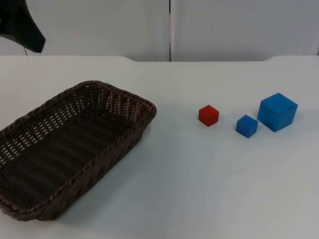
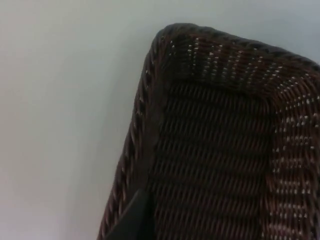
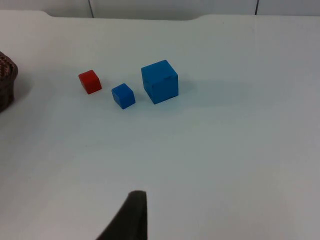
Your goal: Pick up the basket with the left hand and place the largest block into the basket with the right hand.
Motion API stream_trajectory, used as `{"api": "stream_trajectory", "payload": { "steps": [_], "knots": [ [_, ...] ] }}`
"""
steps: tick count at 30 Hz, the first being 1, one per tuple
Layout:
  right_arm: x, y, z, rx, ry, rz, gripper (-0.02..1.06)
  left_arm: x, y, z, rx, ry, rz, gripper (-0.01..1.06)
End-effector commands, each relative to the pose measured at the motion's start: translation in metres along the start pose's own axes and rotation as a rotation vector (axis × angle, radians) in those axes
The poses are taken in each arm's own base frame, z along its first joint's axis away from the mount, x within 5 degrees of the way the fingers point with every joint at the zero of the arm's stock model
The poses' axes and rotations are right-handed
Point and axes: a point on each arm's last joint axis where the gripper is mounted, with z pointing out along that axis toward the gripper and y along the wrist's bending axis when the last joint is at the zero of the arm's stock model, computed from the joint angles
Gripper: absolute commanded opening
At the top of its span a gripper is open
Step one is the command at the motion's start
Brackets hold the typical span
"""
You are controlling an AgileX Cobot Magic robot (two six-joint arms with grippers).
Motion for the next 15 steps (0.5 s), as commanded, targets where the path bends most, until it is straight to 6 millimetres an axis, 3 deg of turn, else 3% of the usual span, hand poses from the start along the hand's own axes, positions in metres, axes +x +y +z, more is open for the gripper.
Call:
{"api": "stream_trajectory", "payload": {
  "steps": [1,10,15],
  "knots": [
    [0.0,0.0,0.0,0.0,-0.005,0.002,1.05,-0.007,0.006,0.012,0.005,0.012,0.006,1.02],
    [0.0,0.0,0.0,0.0,-0.005,0.002,1.05,-0.021,0.031,0.073,0.046,0.131,-0.004,1.02],
    [0.0,0.0,0.0,0.0,-0.005,0.002,1.05,-0.027,0.041,0.096,0.053,0.174,-0.003,1.02]
  ]
}}
